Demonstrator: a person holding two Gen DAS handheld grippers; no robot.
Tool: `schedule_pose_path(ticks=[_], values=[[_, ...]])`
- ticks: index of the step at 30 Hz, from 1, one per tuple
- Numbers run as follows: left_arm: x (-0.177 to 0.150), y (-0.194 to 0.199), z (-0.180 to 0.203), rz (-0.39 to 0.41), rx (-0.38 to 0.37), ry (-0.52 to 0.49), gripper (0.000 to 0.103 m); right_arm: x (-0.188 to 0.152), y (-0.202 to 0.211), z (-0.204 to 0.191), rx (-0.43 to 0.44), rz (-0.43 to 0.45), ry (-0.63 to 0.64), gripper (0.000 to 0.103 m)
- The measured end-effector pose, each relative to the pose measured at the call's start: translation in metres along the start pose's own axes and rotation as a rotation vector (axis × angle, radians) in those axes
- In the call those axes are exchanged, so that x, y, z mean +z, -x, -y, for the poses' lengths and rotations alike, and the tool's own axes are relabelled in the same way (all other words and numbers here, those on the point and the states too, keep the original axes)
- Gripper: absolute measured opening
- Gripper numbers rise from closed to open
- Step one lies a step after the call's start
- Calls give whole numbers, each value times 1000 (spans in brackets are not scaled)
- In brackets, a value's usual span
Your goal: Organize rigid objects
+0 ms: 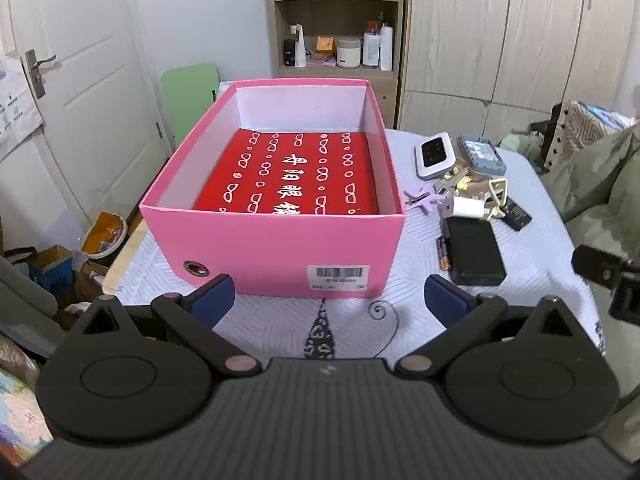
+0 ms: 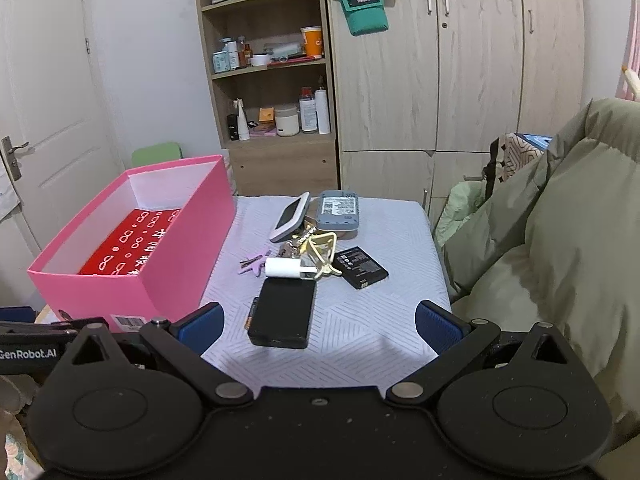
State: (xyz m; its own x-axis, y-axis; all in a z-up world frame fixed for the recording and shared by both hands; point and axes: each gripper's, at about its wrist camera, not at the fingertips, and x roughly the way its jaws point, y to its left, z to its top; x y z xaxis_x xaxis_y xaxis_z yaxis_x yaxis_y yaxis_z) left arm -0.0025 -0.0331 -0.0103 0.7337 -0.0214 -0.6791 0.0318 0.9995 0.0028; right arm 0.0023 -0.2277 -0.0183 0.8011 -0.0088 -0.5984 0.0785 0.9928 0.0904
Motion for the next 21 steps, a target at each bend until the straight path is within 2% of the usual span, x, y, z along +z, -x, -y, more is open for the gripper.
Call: schedule_pose_path(ticks=[9,21], values=[[-2,-2,7,-14,-22,-17,103,-3,-2,3,-18,-8,-3,103],[-1,-6,5,-20,-14,-10,103,-5,-5,8,-46,-17,-8,103]])
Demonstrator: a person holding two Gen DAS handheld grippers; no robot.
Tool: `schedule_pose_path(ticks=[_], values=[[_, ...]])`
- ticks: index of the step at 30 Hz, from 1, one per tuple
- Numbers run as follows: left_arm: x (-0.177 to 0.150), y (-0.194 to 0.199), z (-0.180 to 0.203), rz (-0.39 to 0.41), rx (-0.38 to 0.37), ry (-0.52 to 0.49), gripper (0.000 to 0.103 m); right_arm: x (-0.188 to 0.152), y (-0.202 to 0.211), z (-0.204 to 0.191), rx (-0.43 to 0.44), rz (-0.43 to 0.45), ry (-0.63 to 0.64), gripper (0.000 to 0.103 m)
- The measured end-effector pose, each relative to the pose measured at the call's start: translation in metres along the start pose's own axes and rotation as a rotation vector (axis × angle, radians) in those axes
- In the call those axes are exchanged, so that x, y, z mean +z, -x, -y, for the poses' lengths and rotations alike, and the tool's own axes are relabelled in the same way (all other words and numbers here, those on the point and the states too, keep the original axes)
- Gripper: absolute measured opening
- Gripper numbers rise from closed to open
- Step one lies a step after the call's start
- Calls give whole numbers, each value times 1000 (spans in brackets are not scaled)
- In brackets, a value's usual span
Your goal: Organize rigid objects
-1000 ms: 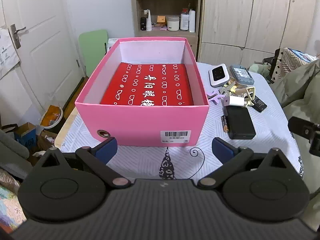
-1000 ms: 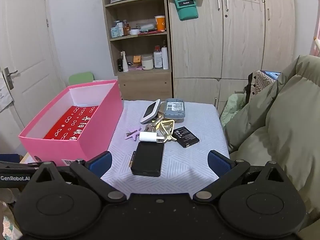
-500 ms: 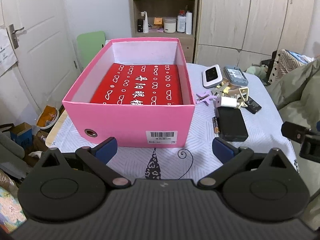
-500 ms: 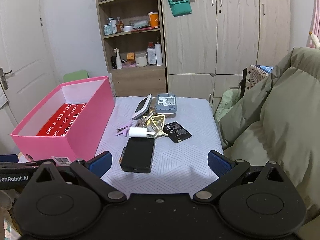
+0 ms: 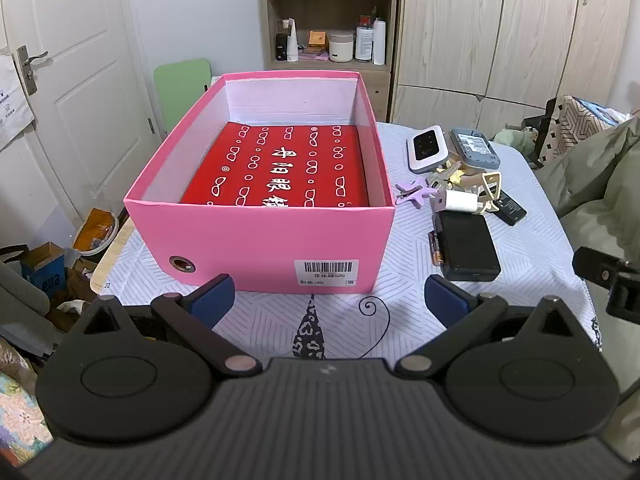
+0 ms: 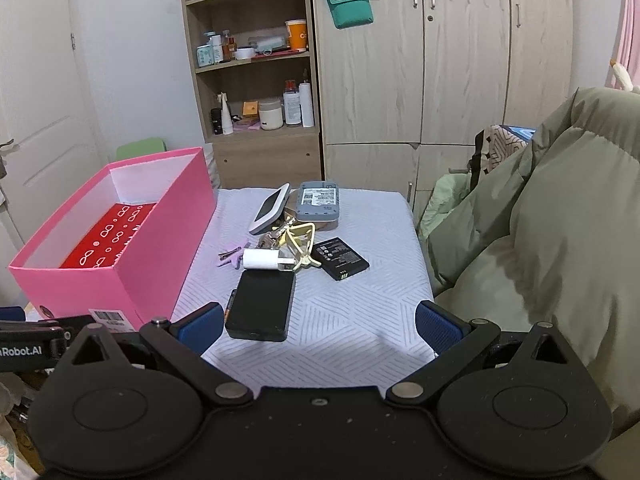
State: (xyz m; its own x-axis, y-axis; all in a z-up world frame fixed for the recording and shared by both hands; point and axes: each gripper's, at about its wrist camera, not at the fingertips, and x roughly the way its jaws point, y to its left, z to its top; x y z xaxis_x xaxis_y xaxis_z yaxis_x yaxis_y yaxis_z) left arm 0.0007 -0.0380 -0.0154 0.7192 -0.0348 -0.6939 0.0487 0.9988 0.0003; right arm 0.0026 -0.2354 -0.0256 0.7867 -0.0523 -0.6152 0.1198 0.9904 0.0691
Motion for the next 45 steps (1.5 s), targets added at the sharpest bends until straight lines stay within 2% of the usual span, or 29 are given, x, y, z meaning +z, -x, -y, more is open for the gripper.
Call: schedule_pose_path(ticks=[45], values=[[-4,-7,-3,-13,-16,-7,103,-5,-7,0,-25,-17,5,103]])
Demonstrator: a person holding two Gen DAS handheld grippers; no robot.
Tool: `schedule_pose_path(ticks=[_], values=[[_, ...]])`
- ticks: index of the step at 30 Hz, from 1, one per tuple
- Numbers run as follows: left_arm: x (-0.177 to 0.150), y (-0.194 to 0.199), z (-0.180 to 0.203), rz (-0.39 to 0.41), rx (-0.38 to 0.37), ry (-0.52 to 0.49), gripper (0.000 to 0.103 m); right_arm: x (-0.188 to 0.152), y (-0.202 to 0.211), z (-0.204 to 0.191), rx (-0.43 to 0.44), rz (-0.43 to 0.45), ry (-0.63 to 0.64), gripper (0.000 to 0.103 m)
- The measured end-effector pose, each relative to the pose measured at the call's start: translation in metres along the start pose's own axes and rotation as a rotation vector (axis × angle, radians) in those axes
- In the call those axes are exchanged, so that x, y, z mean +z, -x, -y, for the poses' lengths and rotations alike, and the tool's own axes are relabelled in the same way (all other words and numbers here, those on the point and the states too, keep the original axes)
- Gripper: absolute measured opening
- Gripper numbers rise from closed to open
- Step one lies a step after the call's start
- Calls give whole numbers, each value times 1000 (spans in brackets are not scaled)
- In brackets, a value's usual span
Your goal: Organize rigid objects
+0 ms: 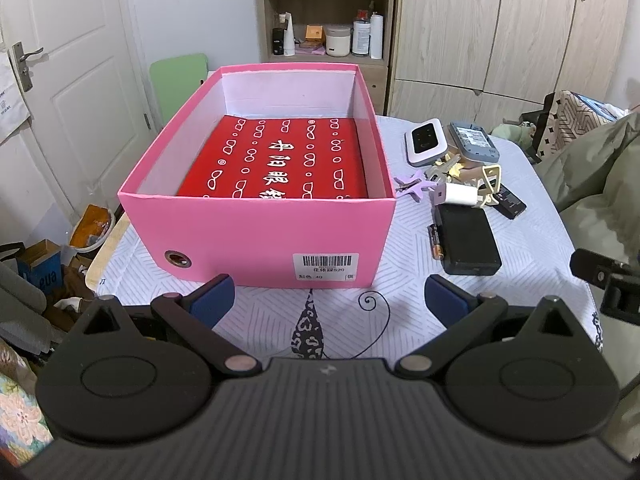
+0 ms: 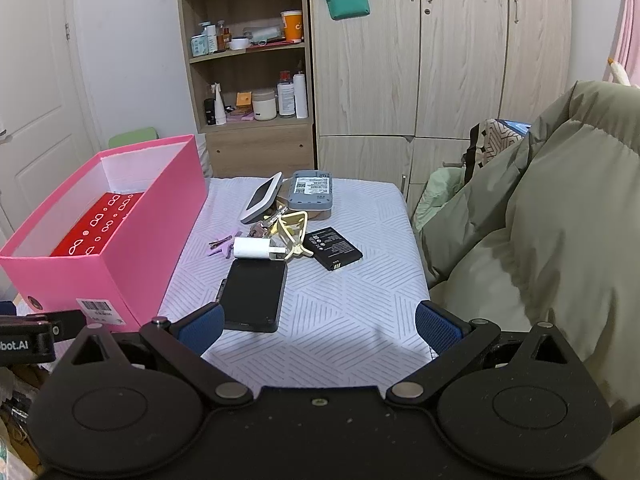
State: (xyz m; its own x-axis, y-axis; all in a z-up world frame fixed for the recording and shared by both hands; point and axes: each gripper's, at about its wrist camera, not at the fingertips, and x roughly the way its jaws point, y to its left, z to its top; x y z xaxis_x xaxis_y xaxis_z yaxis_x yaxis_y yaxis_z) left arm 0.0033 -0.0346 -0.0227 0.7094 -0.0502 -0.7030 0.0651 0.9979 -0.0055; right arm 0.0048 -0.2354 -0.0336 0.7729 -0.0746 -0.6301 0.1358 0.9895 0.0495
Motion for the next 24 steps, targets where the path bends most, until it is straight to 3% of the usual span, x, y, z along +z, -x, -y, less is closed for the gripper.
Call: schedule_pose_path(ticks=[4,8,12,17,24], values=[[9,8,-5,-1,-40,-12,103,0,8,1,17,94,16,103],[24,24,-11,24,-74,-71,103,4,17,10,105,226,8,103],[41,36,-19,55,-95,-149,103,19,14,19,164,263,-38,103],[72,36,-36,30,-130,-236,103,29,3,14,237,211,-9,103],[119,4,-74,-35,-42,-268,100,20,-29,-10,272,85,41,96]])
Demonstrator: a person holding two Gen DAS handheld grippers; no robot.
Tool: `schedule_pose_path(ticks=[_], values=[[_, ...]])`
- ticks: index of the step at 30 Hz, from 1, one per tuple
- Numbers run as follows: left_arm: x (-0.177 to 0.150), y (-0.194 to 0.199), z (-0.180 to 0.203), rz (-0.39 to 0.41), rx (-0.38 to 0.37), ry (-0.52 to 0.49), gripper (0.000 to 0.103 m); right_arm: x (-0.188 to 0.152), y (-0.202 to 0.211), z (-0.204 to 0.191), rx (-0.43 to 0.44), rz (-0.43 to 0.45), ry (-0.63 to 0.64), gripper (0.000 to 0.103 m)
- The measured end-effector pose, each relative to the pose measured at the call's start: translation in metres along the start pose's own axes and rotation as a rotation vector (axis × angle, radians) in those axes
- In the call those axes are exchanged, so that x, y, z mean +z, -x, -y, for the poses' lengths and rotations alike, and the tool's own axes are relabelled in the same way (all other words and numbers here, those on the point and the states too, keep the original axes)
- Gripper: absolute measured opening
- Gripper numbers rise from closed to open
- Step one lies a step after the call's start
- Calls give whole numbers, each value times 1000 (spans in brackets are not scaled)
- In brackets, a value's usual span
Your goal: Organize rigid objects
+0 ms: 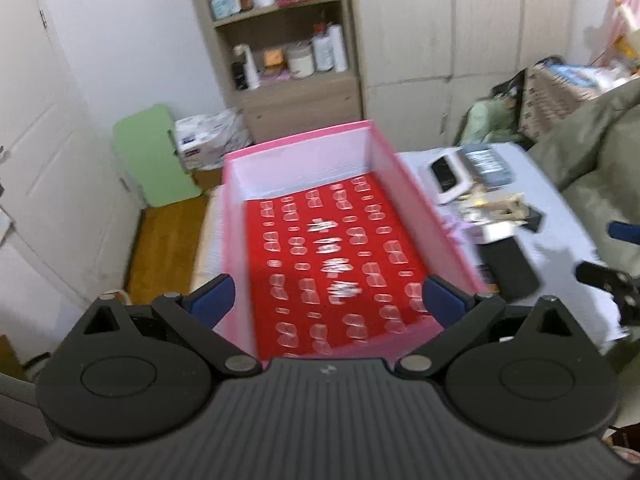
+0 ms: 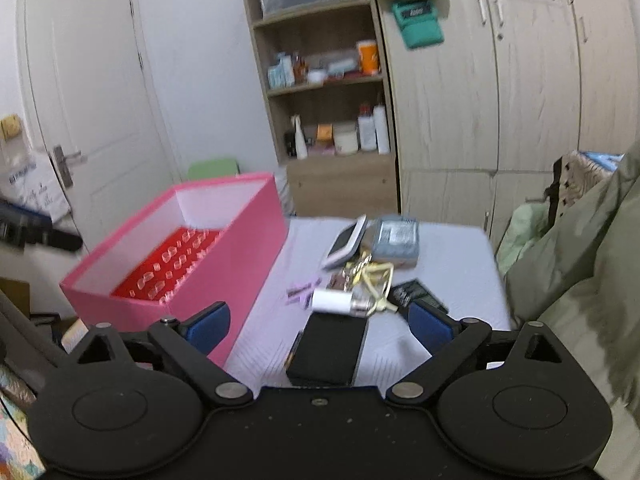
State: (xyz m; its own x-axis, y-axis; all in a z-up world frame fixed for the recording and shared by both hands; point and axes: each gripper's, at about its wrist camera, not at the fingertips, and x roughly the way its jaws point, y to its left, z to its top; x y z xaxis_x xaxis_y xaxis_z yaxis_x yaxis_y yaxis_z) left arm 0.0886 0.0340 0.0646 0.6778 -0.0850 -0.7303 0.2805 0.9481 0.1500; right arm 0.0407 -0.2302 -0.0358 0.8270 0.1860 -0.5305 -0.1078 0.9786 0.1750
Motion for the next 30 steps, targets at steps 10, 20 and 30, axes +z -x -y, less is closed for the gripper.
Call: schedule_pose_path(ticks=[10,20,30], values=[[25,-83,-68,-100,68,48,72,3,-56,-4,-38,-125,24,75],[24,-146,-84,-171,77,98,72,3,-91,-9,-59,-219,41,75],[22,-166,-82,-143,145,86,42,-1,-111,-5,-98,-289,22,76]])
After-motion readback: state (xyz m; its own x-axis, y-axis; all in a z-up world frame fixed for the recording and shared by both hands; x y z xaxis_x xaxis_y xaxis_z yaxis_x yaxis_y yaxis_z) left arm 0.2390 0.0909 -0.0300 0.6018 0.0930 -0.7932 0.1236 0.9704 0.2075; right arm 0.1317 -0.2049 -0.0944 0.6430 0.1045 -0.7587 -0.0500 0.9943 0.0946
